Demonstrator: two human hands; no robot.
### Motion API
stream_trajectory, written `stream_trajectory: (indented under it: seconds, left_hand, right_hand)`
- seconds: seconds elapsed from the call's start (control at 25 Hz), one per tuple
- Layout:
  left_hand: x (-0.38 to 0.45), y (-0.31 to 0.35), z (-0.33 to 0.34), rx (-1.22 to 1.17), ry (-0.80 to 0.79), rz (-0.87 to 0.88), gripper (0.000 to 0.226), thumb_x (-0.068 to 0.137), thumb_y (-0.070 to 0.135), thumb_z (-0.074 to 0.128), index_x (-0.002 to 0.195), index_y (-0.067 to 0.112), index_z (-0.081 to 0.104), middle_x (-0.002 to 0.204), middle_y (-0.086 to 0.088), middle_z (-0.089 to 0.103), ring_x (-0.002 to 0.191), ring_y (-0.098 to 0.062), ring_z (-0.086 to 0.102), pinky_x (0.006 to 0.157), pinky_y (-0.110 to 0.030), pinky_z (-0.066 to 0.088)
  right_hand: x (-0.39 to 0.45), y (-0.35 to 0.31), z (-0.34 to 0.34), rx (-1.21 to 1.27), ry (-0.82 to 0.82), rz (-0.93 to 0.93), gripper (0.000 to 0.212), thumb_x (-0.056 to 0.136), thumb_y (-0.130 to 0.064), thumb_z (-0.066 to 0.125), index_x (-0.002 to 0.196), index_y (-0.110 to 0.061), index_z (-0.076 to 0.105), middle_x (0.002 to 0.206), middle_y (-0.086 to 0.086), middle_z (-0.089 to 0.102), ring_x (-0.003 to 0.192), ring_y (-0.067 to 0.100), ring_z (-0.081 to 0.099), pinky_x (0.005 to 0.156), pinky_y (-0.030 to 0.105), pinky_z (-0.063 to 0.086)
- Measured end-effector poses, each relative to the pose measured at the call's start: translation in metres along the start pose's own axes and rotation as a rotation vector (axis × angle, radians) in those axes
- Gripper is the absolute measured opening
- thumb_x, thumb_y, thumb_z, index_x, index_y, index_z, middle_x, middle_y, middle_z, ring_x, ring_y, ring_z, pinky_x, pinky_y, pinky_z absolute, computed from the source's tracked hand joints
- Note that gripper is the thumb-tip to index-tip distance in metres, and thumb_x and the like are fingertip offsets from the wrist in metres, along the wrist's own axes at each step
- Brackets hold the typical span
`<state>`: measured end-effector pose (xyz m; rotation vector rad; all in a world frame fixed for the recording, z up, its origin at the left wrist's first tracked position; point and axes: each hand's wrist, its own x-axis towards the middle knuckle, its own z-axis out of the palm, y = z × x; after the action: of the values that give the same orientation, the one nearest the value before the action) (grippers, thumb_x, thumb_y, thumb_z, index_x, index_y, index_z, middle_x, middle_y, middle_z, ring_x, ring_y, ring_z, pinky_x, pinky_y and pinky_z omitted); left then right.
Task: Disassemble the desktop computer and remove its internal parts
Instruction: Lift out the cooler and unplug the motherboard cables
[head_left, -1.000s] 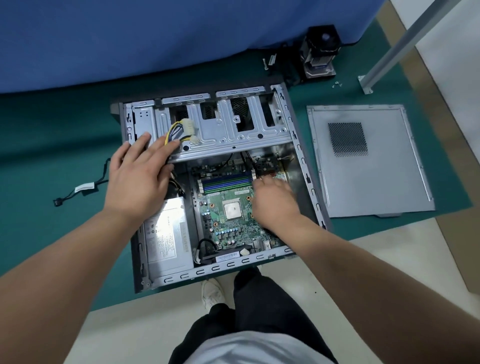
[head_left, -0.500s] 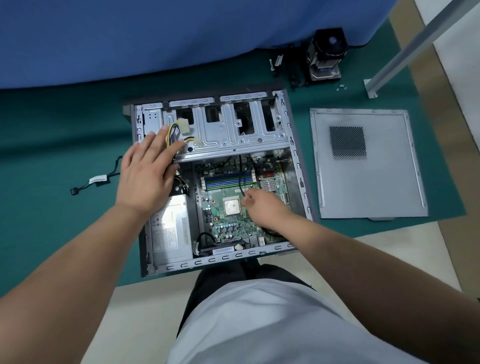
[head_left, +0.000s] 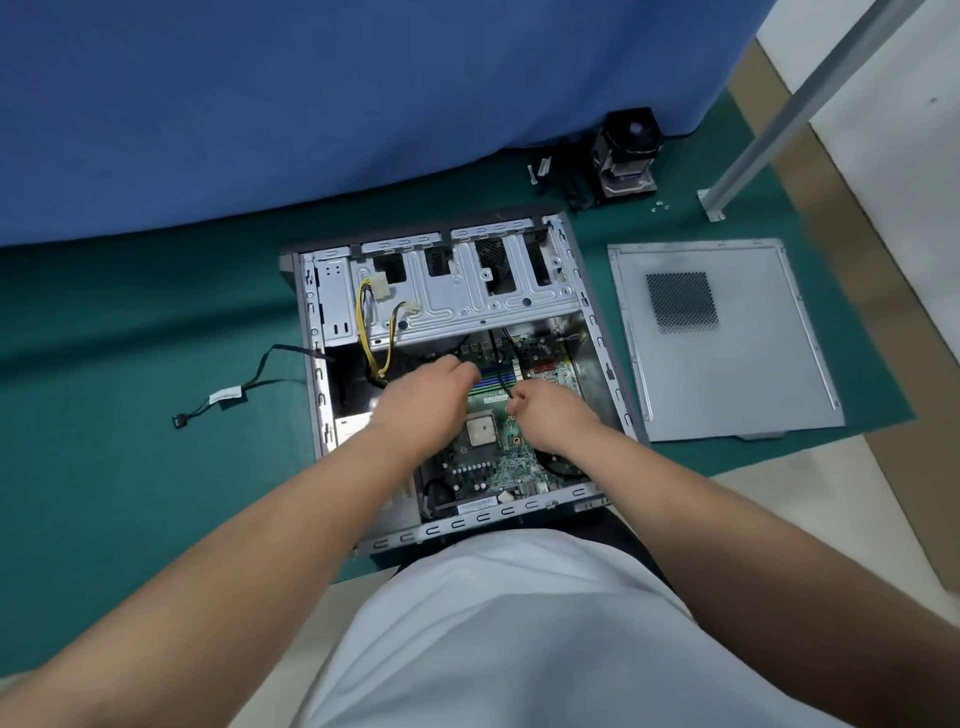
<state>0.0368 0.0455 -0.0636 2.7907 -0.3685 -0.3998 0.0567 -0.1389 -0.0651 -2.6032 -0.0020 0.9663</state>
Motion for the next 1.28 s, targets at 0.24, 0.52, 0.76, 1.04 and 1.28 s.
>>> stream_trajectory:
  seconds: [0.24,0.52,0.76,1.04,1.28]
  left_hand:
    - [0.061,0.003,0.011,0.015,-0.435,-0.413,0.046,0.094,0.018,0.051,0.141,0.018,0.052,0.142,-0.011,0.055,0.13,-0.035,0.052,0.104,-0.05,0.04]
    - [0.06,0.003,0.026,-0.023,-0.422,-0.386,0.04,0.095,0.011,0.052,0.134,0.008,0.058,0.141,-0.016,0.053,0.13,-0.038,0.049,0.107,-0.049,0.044]
    - [0.054,0.011,0.014,-0.233,-0.208,-0.441,0.032,0.098,0.012,0.05,0.125,0.01,0.069,0.13,-0.012,0.063,0.12,-0.034,0.058,0.103,-0.043,0.048]
    - [0.031,0.04,0.032,-1.266,0.038,-0.593,0.027,0.102,0.008,0.06,0.113,0.023,0.078,0.121,0.002,0.073,0.093,-0.008,0.06,0.08,-0.026,0.049]
    - [0.025,0.036,0.036,-1.201,0.068,-0.611,0.03,0.097,0.002,0.066,0.116,0.022,0.077,0.112,0.006,0.074,0.076,-0.014,0.059,0.061,-0.017,0.051]
  right_hand:
    - [-0.005,0.002,0.016,0.01,0.038,0.005,0.029,0.107,-0.025,0.035,0.124,-0.018,0.057,0.104,0.008,0.067,0.083,0.026,0.065,0.071,0.039,0.058]
    - [-0.004,0.005,0.016,-0.025,0.016,0.002,0.032,0.107,-0.023,0.035,0.131,-0.018,0.055,0.119,0.011,0.068,0.091,0.028,0.065,0.08,0.041,0.06]
    - [-0.005,0.002,0.019,-0.02,-0.014,0.003,0.034,0.102,-0.015,0.04,0.132,-0.016,0.057,0.122,0.014,0.066,0.093,0.029,0.065,0.081,0.041,0.06]
    - [-0.009,-0.005,0.02,-0.021,-0.133,-0.058,0.042,0.099,-0.009,0.041,0.14,-0.01,0.052,0.117,0.016,0.062,0.091,0.029,0.06,0.072,0.036,0.051]
    - [-0.012,0.012,0.016,0.214,-0.018,-0.063,0.032,0.105,-0.029,0.047,0.127,-0.024,0.069,0.107,0.007,0.071,0.074,0.019,0.063,0.064,0.028,0.047]
